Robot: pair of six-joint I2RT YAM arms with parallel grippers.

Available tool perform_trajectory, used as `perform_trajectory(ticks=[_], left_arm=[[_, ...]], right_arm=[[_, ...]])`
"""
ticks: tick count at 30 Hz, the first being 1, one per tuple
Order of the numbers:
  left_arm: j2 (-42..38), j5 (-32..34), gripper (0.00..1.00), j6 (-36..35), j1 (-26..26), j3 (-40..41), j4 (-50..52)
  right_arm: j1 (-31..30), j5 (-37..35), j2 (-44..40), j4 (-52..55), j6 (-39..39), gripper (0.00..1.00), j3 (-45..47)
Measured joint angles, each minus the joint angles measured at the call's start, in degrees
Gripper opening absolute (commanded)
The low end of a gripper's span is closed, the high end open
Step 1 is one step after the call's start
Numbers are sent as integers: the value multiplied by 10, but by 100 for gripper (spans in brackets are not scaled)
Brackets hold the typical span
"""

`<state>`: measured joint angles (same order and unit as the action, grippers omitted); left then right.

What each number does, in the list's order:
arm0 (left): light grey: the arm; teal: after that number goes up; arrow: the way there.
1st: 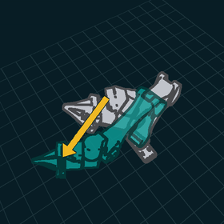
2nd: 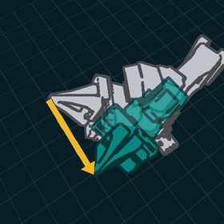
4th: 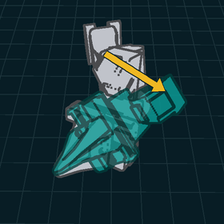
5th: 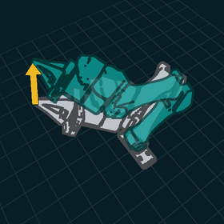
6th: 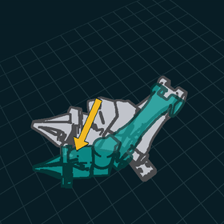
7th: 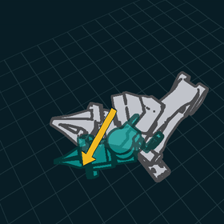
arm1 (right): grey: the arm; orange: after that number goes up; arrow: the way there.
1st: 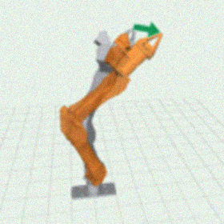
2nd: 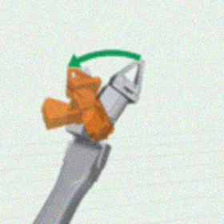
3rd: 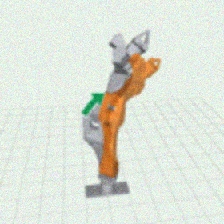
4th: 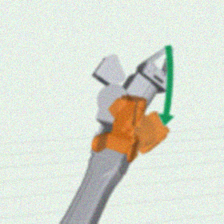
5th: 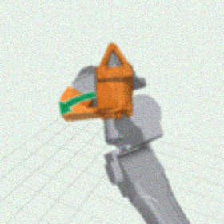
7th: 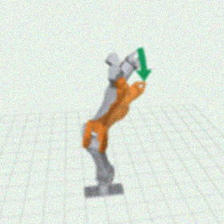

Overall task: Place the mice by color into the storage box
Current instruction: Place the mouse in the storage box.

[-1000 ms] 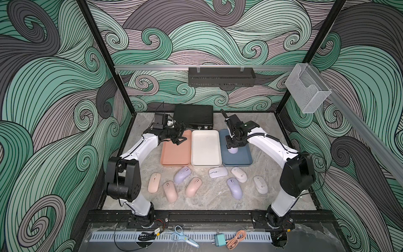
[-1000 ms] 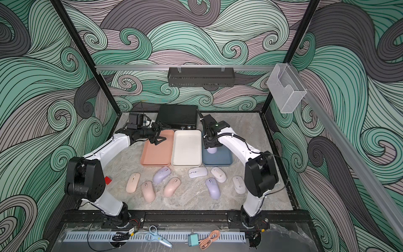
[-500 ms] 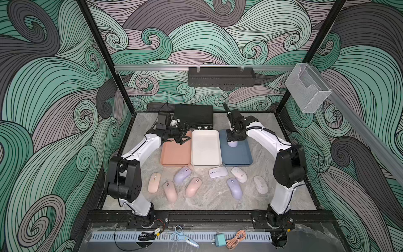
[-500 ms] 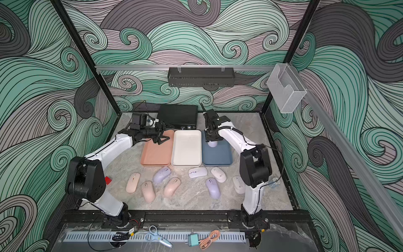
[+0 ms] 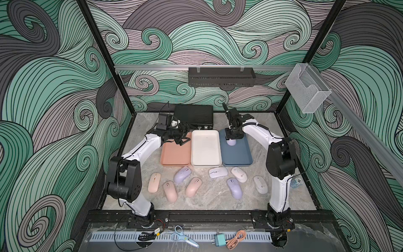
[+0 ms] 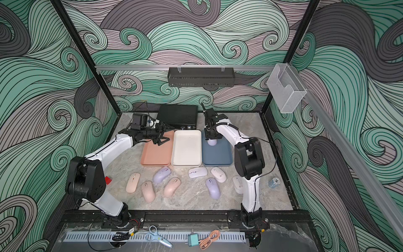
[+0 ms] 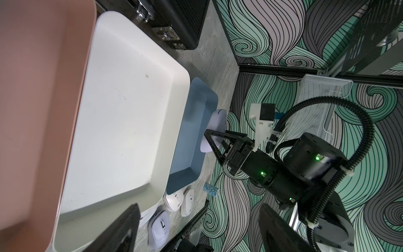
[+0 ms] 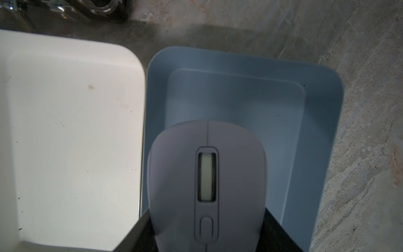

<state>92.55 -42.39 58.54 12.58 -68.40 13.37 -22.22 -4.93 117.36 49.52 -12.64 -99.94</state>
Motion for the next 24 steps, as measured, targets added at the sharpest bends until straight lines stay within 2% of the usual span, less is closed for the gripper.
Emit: perform_trajectory(ticks=[15, 24], left_arm=[[1, 0, 84, 0, 0, 0, 1], [5, 0, 84, 0, 0, 0, 2]], right_arm=[[1, 40, 79, 3, -6, 54, -18], [-1, 43, 132, 16, -7, 56, -86]])
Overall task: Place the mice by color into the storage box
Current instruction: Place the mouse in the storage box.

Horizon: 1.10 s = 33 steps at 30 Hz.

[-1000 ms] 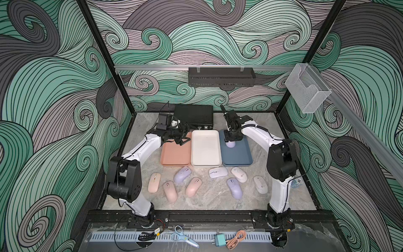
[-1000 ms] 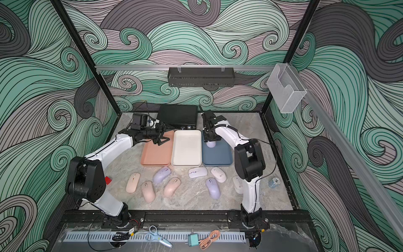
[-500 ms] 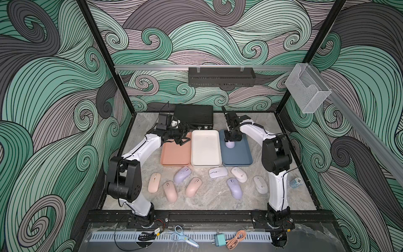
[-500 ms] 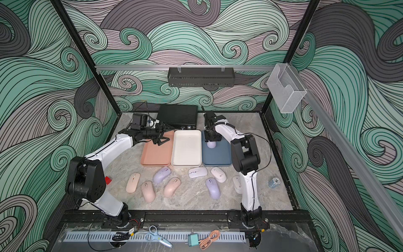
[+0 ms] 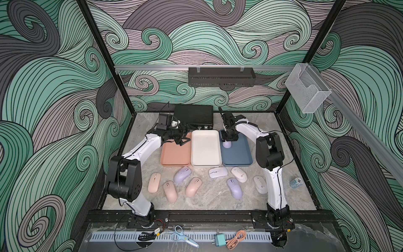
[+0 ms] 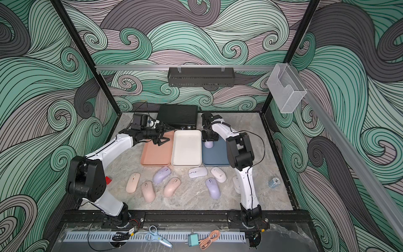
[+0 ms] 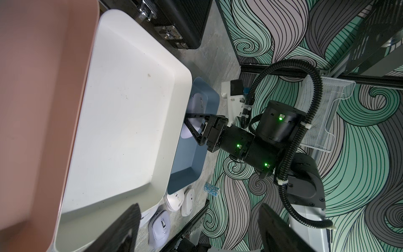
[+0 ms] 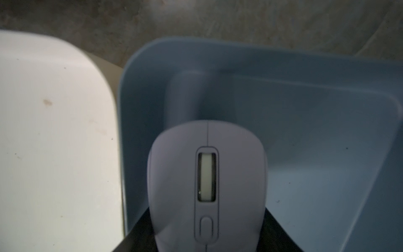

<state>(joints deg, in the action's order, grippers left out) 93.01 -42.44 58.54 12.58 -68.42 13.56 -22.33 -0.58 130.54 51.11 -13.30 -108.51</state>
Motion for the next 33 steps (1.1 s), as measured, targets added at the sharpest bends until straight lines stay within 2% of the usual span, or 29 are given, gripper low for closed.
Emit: perform_trajectory(ticks=[9, 19, 33], left_arm=[[3, 0, 84, 0, 0, 0, 4], [3, 0, 84, 0, 0, 0, 6], [3, 0, 84, 0, 0, 0, 6]], right_arm=[[0, 6, 23, 6, -2, 57, -19], [0, 10, 23, 6, -4, 64, -25], [0, 19, 9, 16, -7, 65, -30]])
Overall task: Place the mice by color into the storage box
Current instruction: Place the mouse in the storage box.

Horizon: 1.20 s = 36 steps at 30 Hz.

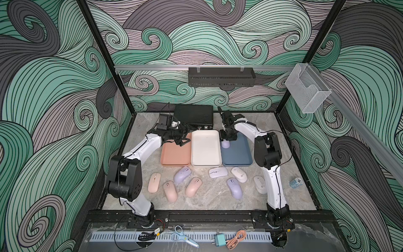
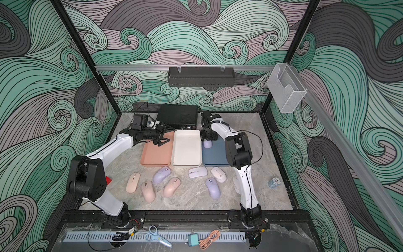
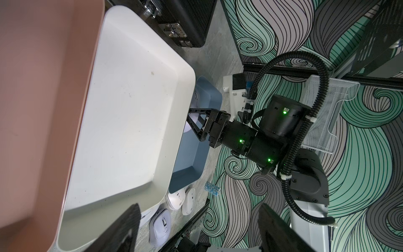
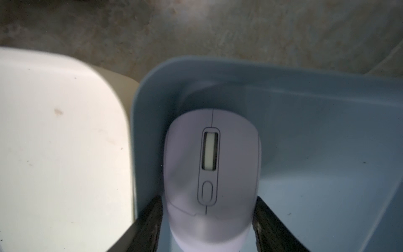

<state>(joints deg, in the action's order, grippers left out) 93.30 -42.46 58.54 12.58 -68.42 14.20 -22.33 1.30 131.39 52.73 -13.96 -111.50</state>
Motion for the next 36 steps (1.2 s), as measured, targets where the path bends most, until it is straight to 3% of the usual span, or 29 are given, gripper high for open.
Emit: perform_trajectory(ticks=[6, 14, 19, 36], left_arm=[[0, 0, 84, 0, 0, 0, 0], [0, 0, 84, 0, 0, 0, 0], [0, -1, 84, 0, 0, 0, 0], [0, -2, 84, 0, 0, 0, 0]], right_arm=[[0, -12, -64, 2, 1, 64, 10], [5, -50, -137, -4, 16, 51, 106], [12, -62, -130, -5, 19, 51, 156], [14, -62, -76, -38, 13, 53, 159]])
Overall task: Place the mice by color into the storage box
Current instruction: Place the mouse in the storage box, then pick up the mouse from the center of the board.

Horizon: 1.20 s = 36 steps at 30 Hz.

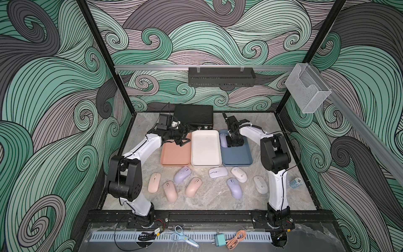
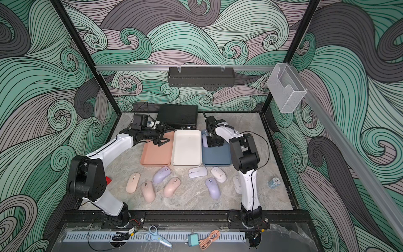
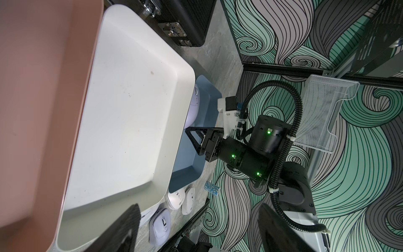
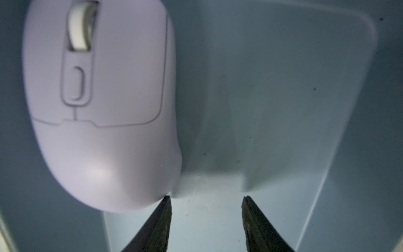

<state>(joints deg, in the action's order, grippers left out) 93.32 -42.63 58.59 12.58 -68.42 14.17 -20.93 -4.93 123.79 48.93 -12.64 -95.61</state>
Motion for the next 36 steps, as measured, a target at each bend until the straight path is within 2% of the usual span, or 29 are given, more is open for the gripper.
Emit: perform_trajectory(ticks=[7, 11, 17, 29, 36], left_arm=[[0, 0, 84, 0, 0, 0, 0], [0, 0, 84, 0, 0, 0, 0], [0, 0, 84, 0, 5, 0, -1], [-7, 7, 84, -7, 36, 0, -21], [-42, 39, 84, -9, 43, 15, -40]], right_arm=[[0, 0, -5, -2, 0, 54, 7], [0, -2, -46, 0, 0, 58, 35], [-5, -18, -185, 1, -15, 64, 105], [-39, -54, -468, 22, -73, 63, 327], [-42, -52, -557, 57, -84, 64, 355]])
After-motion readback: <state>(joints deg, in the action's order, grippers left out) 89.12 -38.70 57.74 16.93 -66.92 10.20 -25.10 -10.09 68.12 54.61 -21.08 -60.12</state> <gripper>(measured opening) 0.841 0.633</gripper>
